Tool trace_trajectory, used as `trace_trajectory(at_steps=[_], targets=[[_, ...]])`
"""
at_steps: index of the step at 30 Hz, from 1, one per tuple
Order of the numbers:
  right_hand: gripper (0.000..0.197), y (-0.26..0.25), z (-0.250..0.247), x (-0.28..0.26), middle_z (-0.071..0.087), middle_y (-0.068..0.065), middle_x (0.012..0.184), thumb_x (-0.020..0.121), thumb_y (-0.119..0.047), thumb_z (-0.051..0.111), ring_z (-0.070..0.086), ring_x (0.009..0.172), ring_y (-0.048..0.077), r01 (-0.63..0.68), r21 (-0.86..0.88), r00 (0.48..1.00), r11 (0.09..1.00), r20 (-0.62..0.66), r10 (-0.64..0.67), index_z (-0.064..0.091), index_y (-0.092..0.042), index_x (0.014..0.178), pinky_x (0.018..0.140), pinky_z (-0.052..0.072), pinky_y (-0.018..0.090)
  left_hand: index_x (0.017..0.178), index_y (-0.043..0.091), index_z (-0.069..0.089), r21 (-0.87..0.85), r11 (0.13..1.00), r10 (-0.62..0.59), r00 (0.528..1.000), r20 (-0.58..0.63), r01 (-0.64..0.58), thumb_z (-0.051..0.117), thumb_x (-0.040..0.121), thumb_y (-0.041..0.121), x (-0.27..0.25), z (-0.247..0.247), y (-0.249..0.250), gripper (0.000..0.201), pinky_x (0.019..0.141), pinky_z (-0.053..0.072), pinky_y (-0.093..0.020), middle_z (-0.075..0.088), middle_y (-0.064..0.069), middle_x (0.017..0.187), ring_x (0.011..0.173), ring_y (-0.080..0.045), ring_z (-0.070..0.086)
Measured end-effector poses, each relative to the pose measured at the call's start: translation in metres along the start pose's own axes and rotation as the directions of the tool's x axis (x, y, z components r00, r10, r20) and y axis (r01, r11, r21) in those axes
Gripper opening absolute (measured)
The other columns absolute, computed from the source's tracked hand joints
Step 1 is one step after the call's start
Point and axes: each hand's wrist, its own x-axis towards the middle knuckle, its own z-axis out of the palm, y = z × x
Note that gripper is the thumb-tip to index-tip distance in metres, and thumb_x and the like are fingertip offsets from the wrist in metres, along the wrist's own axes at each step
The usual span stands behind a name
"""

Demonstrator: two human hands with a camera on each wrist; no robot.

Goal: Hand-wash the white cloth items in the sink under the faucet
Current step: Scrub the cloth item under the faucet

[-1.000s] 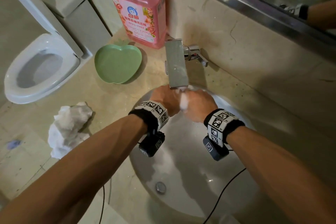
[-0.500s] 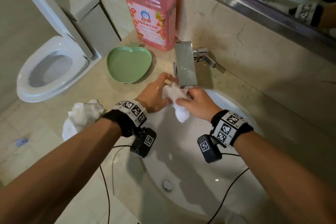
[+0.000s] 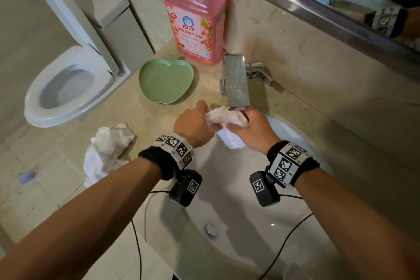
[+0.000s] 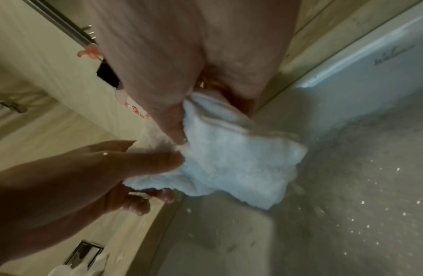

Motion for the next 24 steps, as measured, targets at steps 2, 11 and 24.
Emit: trace_trajectory(at_steps=[2,11,24], targets=[[0.02,0.002,-0.004,-0.003,0.072,0.0,0.099,0.084,-0.019,0.073,0.068,0.092,0.019,0.017,-0.012,1.0,1.0,0.012,-0.016,0.072,-0.015,0.104,0.082,0.056,0.035,0.11,0.01,0.04,-0.019,0.999,-0.028,0.999,-0.026,0.028,0.069,0.083,0.05,-0.001,0.008,0.005,0.056,0.066,0.042,-0.035,0.063,-0.011,0.101,0.079,-0.03,0.058],[0.043,0.023,-0.012,-0.014,0.063,-0.009,0.103,0.082,-0.016,0.078,0.061,0.095,0.011,0.017,0.002,0.995,1.0,-0.101,-0.017,0.049,-0.027,0.113,0.079,0.047,0.022,0.104,0.018,0.057,0.135,0.971,-0.205,0.978,0.04,0.198,0.056,0.069,0.08,0.013,0.026,0.017,0.072,0.067,0.044,-0.032,0.066,-0.004,0.098,0.084,-0.026,0.063],[0.048,0.02,-0.004,-0.017,0.062,-0.016,0.109,0.075,-0.033,0.086,0.06,0.097,-0.002,-0.037,0.142,0.999,0.989,-0.028,0.041,0.056,-0.031,0.112,0.074,0.047,0.014,0.126,0.013,0.051,-0.688,0.713,0.02,0.976,0.216,0.137,0.073,0.083,0.018,0.012,0.026,0.024,0.05,0.077,0.061,-0.045,0.072,-0.01,0.105,0.083,-0.023,0.074]])
